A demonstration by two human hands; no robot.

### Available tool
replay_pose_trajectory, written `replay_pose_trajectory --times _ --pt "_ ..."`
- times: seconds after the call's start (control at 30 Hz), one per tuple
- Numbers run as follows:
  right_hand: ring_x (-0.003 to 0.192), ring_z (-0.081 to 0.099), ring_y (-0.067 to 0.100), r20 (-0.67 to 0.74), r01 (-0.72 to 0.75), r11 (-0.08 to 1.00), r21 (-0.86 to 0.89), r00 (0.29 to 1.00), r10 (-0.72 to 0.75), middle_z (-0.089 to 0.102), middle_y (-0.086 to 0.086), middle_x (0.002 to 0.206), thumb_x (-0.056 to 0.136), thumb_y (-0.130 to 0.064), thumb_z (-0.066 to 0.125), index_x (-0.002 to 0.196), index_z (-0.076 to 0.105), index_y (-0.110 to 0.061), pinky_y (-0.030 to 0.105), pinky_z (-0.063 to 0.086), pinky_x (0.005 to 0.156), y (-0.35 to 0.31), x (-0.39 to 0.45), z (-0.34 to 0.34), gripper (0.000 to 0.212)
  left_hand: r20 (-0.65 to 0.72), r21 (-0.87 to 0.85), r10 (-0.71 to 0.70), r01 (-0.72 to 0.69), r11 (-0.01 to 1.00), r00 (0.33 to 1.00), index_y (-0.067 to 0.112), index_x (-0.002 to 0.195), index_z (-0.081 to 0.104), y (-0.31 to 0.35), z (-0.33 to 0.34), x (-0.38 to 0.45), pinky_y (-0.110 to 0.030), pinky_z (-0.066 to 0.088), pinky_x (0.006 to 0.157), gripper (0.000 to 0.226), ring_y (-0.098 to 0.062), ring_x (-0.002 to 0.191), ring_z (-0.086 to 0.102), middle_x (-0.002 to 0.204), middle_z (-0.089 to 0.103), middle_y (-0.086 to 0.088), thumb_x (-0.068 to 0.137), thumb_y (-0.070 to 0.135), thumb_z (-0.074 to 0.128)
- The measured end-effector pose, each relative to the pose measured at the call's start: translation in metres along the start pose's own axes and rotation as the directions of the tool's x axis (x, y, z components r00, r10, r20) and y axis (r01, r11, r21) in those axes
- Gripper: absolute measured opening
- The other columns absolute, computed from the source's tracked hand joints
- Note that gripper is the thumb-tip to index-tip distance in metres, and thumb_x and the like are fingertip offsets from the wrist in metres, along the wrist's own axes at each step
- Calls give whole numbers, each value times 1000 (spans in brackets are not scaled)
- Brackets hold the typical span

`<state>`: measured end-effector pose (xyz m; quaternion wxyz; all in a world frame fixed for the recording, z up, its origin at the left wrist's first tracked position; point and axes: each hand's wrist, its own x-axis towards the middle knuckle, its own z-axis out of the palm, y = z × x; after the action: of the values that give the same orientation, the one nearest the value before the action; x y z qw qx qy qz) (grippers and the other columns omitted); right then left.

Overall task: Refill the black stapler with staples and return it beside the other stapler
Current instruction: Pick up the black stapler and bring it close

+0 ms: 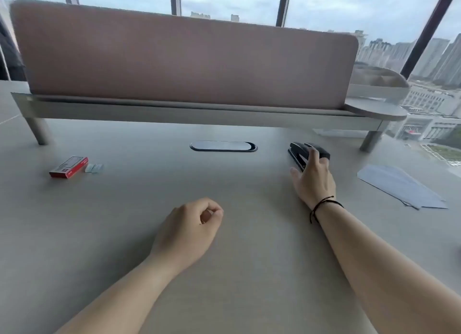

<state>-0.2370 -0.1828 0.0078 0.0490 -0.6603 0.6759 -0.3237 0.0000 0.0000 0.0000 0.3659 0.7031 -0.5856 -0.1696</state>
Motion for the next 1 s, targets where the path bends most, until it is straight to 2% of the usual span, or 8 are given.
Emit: replay_pose_trajectory --times 0.17,0.37,0.67,0.73,0.87,1.0 --pt "102 64 50 -96 -118 992 -41 989 113 50 24 130 95 -33 59 131 45 -9 48 50 85 -2 20 11 45 -12 -39 9 -9 999 1000 42 86 64 -8 5 3 -29 54 66 7 -2 65 64 72 68 28 88 47 59" --pt "104 61 53 -144 -143 989 30 979 146 55 28 125 100 -29 50 120 46 -6 49 47 82 1 28 14 30 -16 -51 2 -2 999 1000 41 87 63 -8 6 3 -28 54 65 6 -1 60 61 69 67 26 87 46 60" --pt "116 55 45 -54 -93 969 230 993 108 59 26 126 100 -17 53 122 49 0 43 43 91 -4 0 1 29 -34 -62 4 -6 998 999 39 85 63 -8 4 5 -31 55 69 7 -6 65 63 67 67 24 87 45 60" --pt "112 56 42 -29 -68 961 269 996 79 62 24 120 99 -17 55 119 50 0 41 43 87 -8 -22 -4 26 -41 -68 -4 1 998 999 38 86 65 -7 3 5 -31 56 72 7 -7 70 65 68 69 20 87 43 60" --pt "92 60 36 49 -7 948 317 999 -9 65 14 97 98 -18 57 113 52 -7 32 38 71 -20 -70 -18 20 -70 -99 -32 25 995 997 34 92 69 -4 0 7 -34 56 78 12 -13 80 65 78 70 17 92 36 58" --pt "69 57 19 163 82 932 352 976 -147 62 3 76 98 -20 57 112 54 -16 29 38 56 -35 -126 -39 15 -109 -259 -47 18 966 993 25 101 71 1 -6 2 -31 48 77 18 -20 90 65 88 68 11 99 23 54"
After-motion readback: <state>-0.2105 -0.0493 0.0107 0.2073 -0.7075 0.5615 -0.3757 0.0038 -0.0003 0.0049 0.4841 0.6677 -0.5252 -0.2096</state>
